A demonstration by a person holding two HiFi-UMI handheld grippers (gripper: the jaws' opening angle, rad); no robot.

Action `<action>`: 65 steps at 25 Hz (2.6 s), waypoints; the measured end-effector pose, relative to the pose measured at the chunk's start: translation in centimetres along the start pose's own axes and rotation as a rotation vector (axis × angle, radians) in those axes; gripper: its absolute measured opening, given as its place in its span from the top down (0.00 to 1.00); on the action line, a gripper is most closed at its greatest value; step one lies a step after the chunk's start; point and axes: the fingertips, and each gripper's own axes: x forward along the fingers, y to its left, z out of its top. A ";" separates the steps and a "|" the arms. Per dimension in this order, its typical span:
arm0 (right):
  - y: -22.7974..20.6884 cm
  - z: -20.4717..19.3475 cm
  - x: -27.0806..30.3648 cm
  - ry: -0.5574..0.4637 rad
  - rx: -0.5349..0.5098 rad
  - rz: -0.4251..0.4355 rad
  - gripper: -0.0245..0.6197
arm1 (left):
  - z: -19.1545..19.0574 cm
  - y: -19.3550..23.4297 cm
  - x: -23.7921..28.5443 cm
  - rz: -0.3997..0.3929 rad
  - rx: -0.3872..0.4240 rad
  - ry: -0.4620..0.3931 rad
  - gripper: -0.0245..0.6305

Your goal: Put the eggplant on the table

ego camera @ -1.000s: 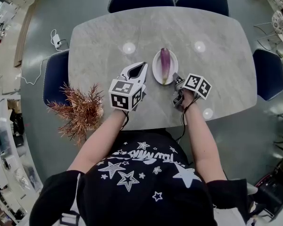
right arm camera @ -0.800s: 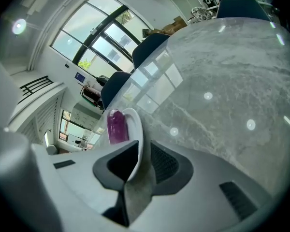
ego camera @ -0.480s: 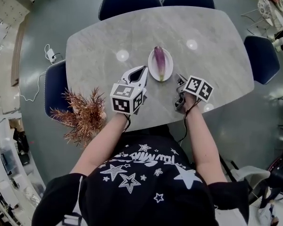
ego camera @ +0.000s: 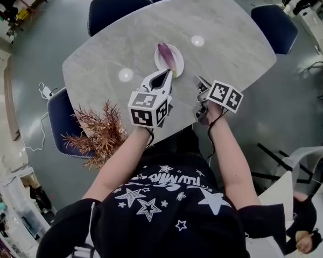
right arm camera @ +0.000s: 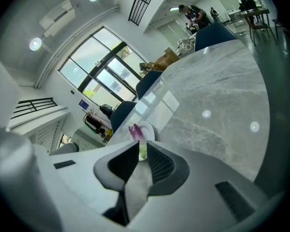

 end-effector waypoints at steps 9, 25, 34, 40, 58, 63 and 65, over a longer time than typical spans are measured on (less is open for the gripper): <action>0.3 -1.4 -8.9 -0.190 0.048 -0.033 0.88 | -0.4 -6.1 -1.5 -0.196 0.048 0.005 0.95; -1.4 -4.9 -21.4 -0.319 0.085 -0.021 0.88 | -2.3 -15.7 -6.0 -0.282 0.123 0.004 0.95; -0.9 -11.6 -27.4 -0.313 0.088 0.022 0.88 | -5.9 -19.4 -13.0 -0.256 0.155 0.015 0.95; 1.4 -14.9 -29.3 -0.289 0.049 0.084 0.88 | -7.5 -19.4 -18.1 -0.190 0.153 0.012 0.95; 8.7 -21.1 -29.5 -0.296 -0.026 0.115 0.88 | -8.1 -16.3 -28.2 -0.194 0.171 -0.036 0.95; 11.8 -24.3 -29.1 -0.300 -0.066 0.069 0.88 | -9.0 -14.7 -31.9 -0.236 0.173 -0.026 0.95; 12.8 -25.7 -29.1 -0.304 -0.069 0.049 0.92 | -9.1 -14.1 -33.4 -0.251 0.171 -0.027 0.95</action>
